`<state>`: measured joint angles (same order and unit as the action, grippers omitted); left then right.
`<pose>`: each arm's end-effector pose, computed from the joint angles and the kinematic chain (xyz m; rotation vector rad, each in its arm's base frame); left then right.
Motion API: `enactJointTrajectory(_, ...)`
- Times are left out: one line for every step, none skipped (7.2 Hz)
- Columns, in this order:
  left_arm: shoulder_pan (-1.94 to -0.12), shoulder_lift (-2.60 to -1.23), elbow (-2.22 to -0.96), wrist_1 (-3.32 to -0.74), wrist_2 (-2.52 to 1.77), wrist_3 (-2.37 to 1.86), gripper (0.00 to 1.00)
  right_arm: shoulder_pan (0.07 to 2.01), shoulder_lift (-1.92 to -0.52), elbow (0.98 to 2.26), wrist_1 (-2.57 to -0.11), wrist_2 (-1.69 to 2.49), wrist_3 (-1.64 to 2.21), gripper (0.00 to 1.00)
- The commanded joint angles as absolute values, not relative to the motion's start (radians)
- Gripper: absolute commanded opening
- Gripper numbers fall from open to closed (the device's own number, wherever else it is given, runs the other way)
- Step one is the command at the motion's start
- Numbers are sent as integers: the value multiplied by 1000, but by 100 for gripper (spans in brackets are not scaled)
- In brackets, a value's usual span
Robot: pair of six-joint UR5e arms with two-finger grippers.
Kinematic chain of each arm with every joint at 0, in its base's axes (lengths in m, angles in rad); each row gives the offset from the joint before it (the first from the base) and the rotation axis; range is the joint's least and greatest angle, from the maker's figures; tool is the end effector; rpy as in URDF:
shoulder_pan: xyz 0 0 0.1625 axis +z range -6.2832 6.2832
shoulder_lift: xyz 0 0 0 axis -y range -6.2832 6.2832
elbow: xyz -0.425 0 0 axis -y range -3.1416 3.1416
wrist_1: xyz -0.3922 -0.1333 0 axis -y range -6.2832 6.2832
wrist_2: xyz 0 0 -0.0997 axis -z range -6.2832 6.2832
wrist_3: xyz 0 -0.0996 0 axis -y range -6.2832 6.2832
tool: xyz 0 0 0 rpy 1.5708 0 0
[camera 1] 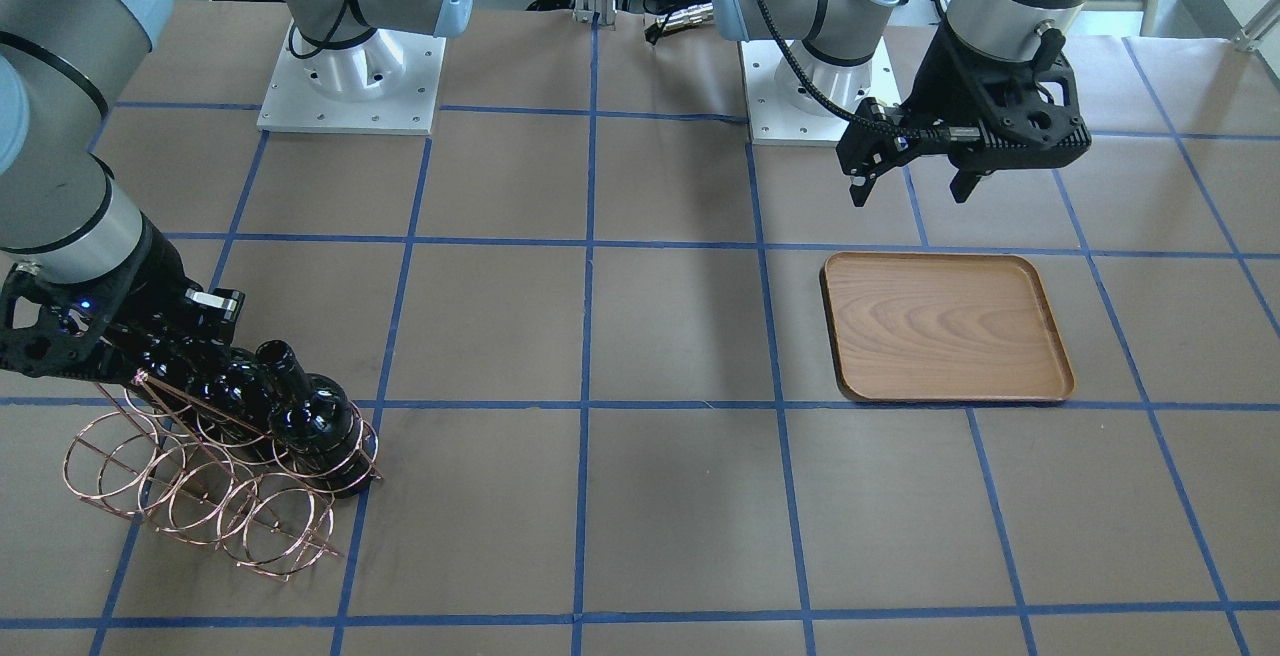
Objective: Take wine from basket and place on tray
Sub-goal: 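Lift the bottle out of the rack and stand it upright on the table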
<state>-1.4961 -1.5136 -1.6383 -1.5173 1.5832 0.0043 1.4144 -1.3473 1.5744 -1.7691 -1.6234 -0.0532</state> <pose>-0.0965 -0.4803 0.4876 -0.1105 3.1248 -0.0667 0.0372 -0.5861 0.3863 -0.1583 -3.0878 -0.0528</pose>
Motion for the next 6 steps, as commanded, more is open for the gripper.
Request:
enactJointTrajectory(-1496,-1514,-1638,-1516,1583,5,100,1414,-1350,1562,-1769,-1621,-52,1)
enactJointTrajectory(-1496,-1514,-1638,-1517,1583,6,100,1414,-1367,1543,-1761,-1621,-51,0)
enactJointTrajectory(-1496,-1514,-1638,-1516,1585,6,100,1419,-1394,1501,-1717,-1621,-51,0)
enactJointTrajectory(-1496,-1516,-1638,-1516,1585,8,100,1419,-1420,1441,-1628,-1621,-51,0)
enactJointTrajectory(-1496,-1516,-1638,-1517,1586,9,100,1420,-1451,1390,-1541,-1608,-48,0)
enactJointTrajectory(-1496,-1516,-1638,-1517,1586,14,100,1424,-1483,1361,-1487,-1582,-40,1)
